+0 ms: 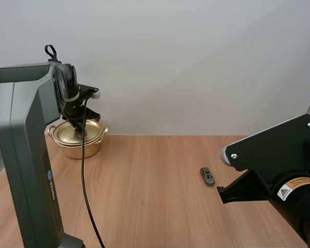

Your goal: Open the pot, put the car inside, and close it

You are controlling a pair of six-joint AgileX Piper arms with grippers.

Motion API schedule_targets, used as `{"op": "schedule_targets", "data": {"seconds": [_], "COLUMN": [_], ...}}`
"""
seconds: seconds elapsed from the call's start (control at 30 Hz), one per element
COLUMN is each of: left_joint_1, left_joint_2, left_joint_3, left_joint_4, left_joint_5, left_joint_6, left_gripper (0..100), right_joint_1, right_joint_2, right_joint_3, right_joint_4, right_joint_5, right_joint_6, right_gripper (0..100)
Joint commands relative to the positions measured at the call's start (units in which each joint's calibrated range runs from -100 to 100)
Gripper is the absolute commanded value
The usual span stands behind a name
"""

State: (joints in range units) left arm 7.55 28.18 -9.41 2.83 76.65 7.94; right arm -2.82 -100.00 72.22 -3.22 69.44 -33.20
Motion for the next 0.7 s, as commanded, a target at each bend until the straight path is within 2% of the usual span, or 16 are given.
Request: {"op": "schedule_targets", "data": {"seconds": [0.0, 0.23, 0.37, 0.5, 0.67], "left_joint_1": [0.02, 0.02, 0.17, 0.17, 0.17], "left_joint_2": [-0.7, -7.6, -15.5, -24.6, -36.2], "left_joint_3": [-0.2, -5.5, -7.3, -9.9, -10.4], "left_joint_4": [-0.4, -9.6, -14.4, -17.0, -18.5], "left_joint_5": [-0.6, 10.4, 10.8, 13.3, 14.1], "left_joint_6": [0.0, 2.8, 2.9, 2.6, 3.1], "left_gripper": [0, 0, 0, 0, 0], "right_joint_1": [0.0, 0.0, 0.0, 0.0, 0.0], "right_joint_2": [0.0, 0.0, 0.1, 4.4, 14.7], "right_joint_3": [0.0, 2.6, 2.8, 2.6, 2.6], "right_joint_4": [0.0, 0.0, 0.6, 4.5, 9.3], "right_joint_5": [0.1, -2.0, -7.2, -13.8, -14.8], "right_joint_6": [0.0, -1.1, -1.1, -0.8, -6.9], "right_gripper": [0, 0, 0, 0, 0]}}
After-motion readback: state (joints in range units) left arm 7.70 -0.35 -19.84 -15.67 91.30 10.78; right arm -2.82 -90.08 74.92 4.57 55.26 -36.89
